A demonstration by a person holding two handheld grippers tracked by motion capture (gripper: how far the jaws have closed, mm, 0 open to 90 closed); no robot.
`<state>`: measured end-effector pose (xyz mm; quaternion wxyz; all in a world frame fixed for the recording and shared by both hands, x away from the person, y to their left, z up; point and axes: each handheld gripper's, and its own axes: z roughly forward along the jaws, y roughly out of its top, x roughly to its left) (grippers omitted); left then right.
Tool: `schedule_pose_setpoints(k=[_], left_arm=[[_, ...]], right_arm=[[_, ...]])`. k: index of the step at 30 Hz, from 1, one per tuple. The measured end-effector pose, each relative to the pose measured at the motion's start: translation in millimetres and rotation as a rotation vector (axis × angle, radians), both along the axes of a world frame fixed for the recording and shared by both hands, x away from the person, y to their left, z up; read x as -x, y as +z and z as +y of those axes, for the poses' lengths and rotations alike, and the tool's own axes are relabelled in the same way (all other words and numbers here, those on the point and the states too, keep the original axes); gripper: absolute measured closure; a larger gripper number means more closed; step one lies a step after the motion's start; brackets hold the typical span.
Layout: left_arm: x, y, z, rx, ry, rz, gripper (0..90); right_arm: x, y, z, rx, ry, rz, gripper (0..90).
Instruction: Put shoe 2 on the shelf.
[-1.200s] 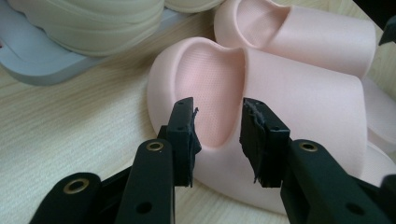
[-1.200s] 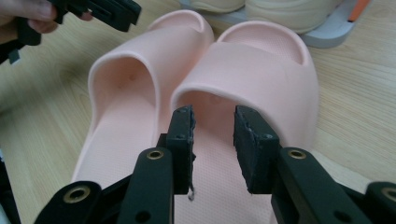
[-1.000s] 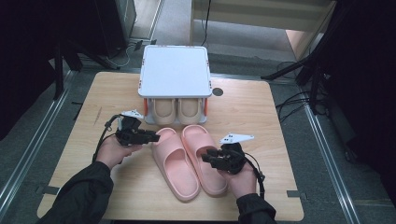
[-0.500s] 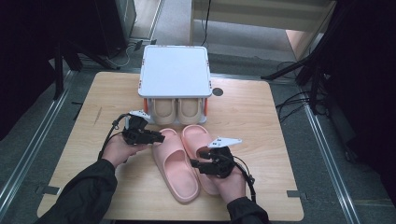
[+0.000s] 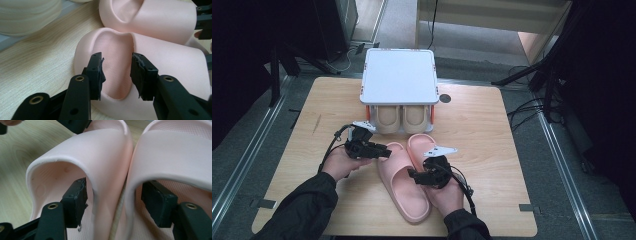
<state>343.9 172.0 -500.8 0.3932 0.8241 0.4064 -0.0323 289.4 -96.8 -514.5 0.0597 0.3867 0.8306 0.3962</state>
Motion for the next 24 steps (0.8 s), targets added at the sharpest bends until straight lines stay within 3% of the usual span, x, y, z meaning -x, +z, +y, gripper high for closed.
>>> schedule_pose_setpoints(k=[6,10,15,18,21,24], left_arm=[[1.7,7.2,1.7,-0.008,0.014,-0.039,58.8],[3.7,12.4,7.7,0.002,0.031,-0.058,57.6],[7.8,20.0,18.1,0.009,0.067,-0.072,56.8],[10.2,22.8,24.1,0.004,0.078,-0.084,56.4],[10.3,24.9,30.7,0.012,0.096,-0.092,56.0],[9.9,25.6,34.1,0.018,0.108,-0.096,55.9]], right_arm=[[-1.9,-0.5,12.8,0.055,-0.018,-0.039,44.3],[-4.9,-1.5,13.4,0.050,-0.035,-0.030,48.7],[-4.0,-2.3,14.3,0.074,-0.043,-0.051,57.8],[-5.2,-1.4,10.7,0.049,-0.064,-0.026,66.6],[-9.9,-0.4,4.1,0.010,-0.056,0.014,68.8],[-9.3,1.3,4.3,0.024,-0.043,0.017,70.8]])
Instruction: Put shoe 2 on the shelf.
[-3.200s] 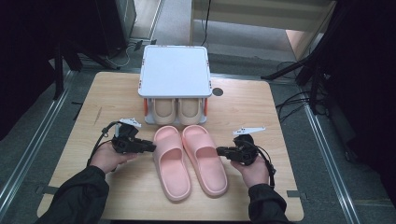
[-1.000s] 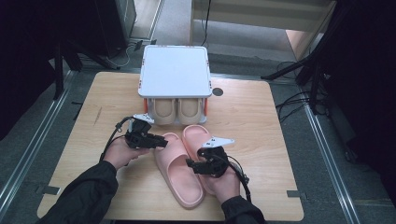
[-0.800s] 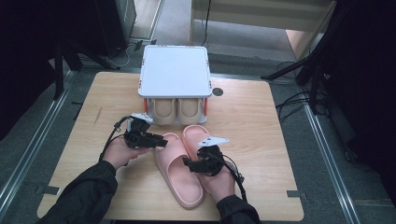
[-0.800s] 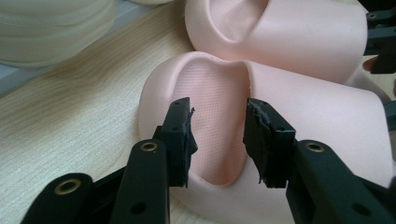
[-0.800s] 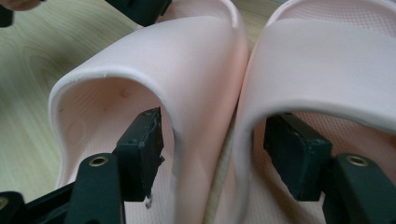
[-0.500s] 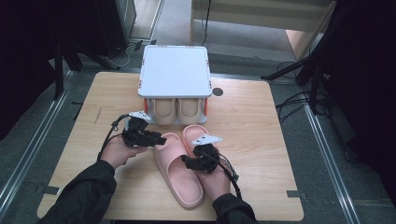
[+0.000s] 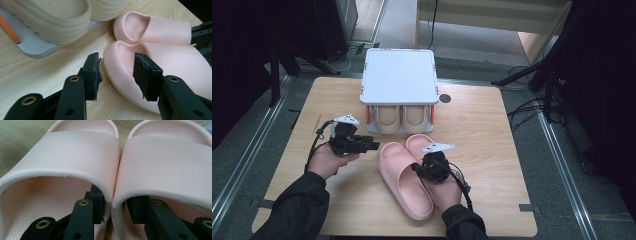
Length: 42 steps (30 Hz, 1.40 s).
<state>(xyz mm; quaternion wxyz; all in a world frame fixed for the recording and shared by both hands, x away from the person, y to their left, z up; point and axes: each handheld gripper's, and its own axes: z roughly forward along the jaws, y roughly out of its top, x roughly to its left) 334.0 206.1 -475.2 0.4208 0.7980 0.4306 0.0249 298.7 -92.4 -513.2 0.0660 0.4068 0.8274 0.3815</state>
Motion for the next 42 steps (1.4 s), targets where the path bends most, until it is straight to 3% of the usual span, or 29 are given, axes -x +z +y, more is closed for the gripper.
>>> schedule_pose_setpoints(k=[3,7,16,23,32,38,42], left_arm=[[0.1,0.3,2.3,-0.008,0.001,-0.004,54.9],[0.6,2.0,4.4,-0.051,0.027,-0.033,54.0],[-0.7,1.6,14.8,-0.017,0.036,-0.005,50.3],[-0.1,3.4,22.5,0.001,0.061,-0.006,51.4],[4.1,1.3,32.1,0.030,0.063,0.038,50.1],[10.4,-0.8,39.9,0.024,0.084,0.053,49.7],[15.5,-2.2,48.0,0.014,0.101,0.064,49.4]], right_arm=[[0.9,2.4,0.1,-0.003,0.008,0.006,73.1],[0.5,4.0,-2.7,-0.003,0.049,0.032,73.3],[5.0,15.8,-15.3,-0.049,0.128,0.044,74.2],[2.5,27.7,-22.0,-0.074,0.207,0.053,74.0],[-0.7,43.2,-20.6,-0.092,0.350,0.059,73.6],[-2.4,47.7,-12.8,-0.064,0.420,0.056,73.7],[-5.7,51.6,-8.0,-0.062,0.439,0.059,73.7]])
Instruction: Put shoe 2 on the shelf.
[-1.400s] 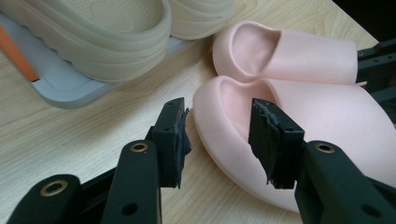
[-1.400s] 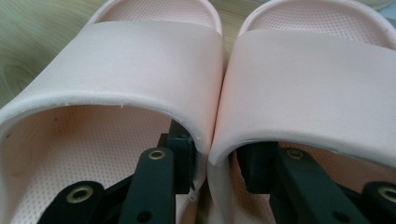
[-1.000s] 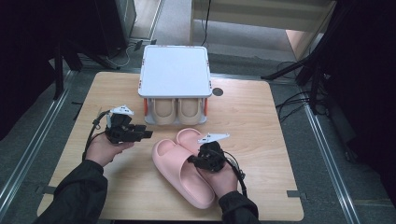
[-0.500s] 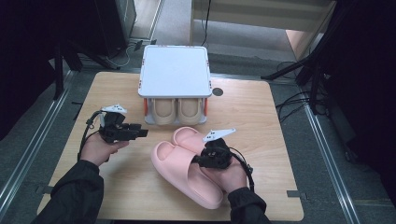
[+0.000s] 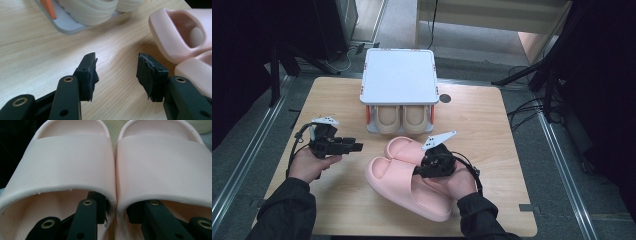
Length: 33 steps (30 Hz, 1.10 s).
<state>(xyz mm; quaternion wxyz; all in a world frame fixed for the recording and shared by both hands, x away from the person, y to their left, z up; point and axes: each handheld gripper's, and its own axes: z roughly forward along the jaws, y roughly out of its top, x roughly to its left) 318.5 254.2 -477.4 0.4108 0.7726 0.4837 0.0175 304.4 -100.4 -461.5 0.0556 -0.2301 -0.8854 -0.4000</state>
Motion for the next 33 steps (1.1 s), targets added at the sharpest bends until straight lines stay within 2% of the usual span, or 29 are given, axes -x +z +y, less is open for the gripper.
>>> schedule_pose_setpoints(k=[3,7,11,17,20,25,33], left_arm=[[3.5,-2.1,6.4,-0.006,0.019,0.012,49.2],[10.3,-2.9,14.0,-0.003,0.039,0.008,48.8],[17.6,-4.8,20.2,0.007,0.043,0.015,47.6],[29.8,-4.6,27.5,0.018,0.052,-0.004,46.5],[36.9,-5.7,33.2,0.010,0.072,-0.004,45.9],[45.8,-7.0,39.6,0.013,0.104,-0.003,45.5],[52.8,-7.4,42.7,0.011,0.114,0.003,45.5]], right_arm=[[-3.2,2.3,4.9,0.003,0.019,-0.004,73.6],[-8.1,7.9,13.5,0.005,0.045,-0.017,73.7],[-12.8,12.6,19.5,0.003,0.064,-0.021,73.6],[-19.9,21.3,26.1,0.008,0.079,-0.023,73.7],[-25.8,28.2,28.0,0.013,0.054,-0.010,73.8],[-33.2,37.7,32.7,0.006,0.072,-0.018,73.8],[-47.0,61.4,46.5,0.013,0.100,-0.011,73.7]])
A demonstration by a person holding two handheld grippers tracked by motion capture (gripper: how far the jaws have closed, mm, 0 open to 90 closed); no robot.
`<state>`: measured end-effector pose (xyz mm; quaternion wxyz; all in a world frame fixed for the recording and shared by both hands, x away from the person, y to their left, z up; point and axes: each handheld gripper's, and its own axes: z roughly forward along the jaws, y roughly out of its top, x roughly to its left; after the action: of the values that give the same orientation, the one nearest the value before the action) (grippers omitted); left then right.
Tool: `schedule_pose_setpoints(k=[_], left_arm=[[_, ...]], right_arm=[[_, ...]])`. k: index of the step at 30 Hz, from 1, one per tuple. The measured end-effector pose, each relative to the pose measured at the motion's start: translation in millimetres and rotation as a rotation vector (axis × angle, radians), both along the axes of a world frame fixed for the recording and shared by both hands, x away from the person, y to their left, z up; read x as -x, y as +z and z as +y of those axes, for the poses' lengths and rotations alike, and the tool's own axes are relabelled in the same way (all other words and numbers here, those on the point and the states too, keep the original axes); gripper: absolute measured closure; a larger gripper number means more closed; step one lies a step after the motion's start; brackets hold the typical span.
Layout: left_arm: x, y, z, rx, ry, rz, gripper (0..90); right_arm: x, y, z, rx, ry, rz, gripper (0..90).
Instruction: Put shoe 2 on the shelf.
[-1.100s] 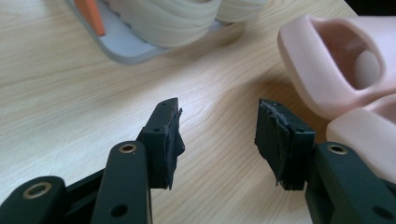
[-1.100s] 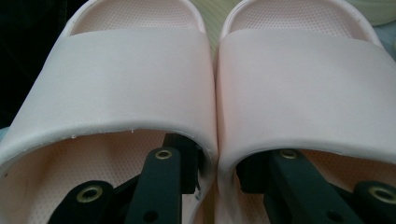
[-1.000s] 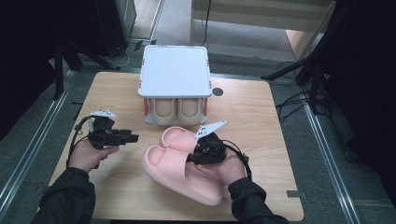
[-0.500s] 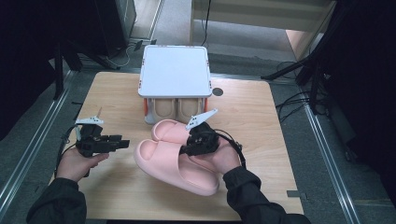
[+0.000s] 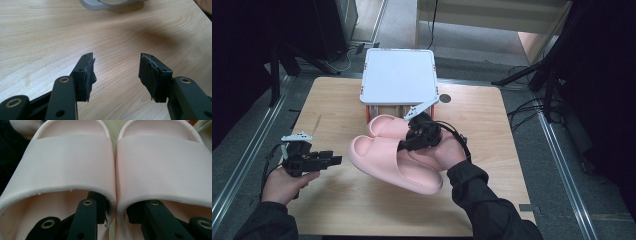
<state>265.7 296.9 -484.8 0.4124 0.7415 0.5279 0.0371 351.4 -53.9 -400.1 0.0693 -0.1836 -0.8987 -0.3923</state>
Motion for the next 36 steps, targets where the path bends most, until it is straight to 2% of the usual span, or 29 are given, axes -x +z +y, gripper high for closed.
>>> schedule_pose_setpoints(k=[3,7,10,15,17,22,24,28,31,36], left_arm=[[0.8,-0.8,0.5,-0.013,0.005,-0.005,45.2],[0.8,-0.6,2.3,-0.007,0.009,-0.002,45.1],[0.3,-0.9,2.2,-0.007,0.012,0.001,44.8],[-0.7,-0.8,1.8,-0.003,0.012,-0.001,44.6],[-1.1,-0.8,2.0,-0.005,0.007,0.001,44.6],[-2.8,-0.5,0.3,-0.005,0.002,-0.002,44.6],[-3.6,-0.2,-0.6,-0.005,-0.003,-0.003,44.6],[-6.7,0.2,-2.9,0.000,-0.014,-0.004,44.6],[-10.0,0.1,-4.6,0.014,-0.026,0.002,44.0],[-13.4,1.0,-7.9,0.010,-0.042,-0.012,43.7]], right_arm=[[-3.5,12.0,4.5,0.016,-0.011,0.003,73.7],[-7.5,28.0,9.6,0.026,-0.023,0.010,73.6],[-11.2,38.9,11.3,0.014,-0.046,0.012,73.6],[-17.6,53.6,15.4,0.017,-0.058,0.066,73.6],[-16.9,59.5,16.8,0.004,-0.047,0.054,73.7],[-18.5,74.8,19.8,0.014,-0.062,0.021,73.7],[-20.5,82.2,21.7,0.024,-0.084,0.012,73.7],[-27.9,93.7,23.6,0.042,-0.120,-0.036,73.6],[-35.5,99.5,23.7,0.042,-0.155,-0.045,73.6],[-52.3,103.5,23.4,0.055,-0.225,-0.056,73.7]])
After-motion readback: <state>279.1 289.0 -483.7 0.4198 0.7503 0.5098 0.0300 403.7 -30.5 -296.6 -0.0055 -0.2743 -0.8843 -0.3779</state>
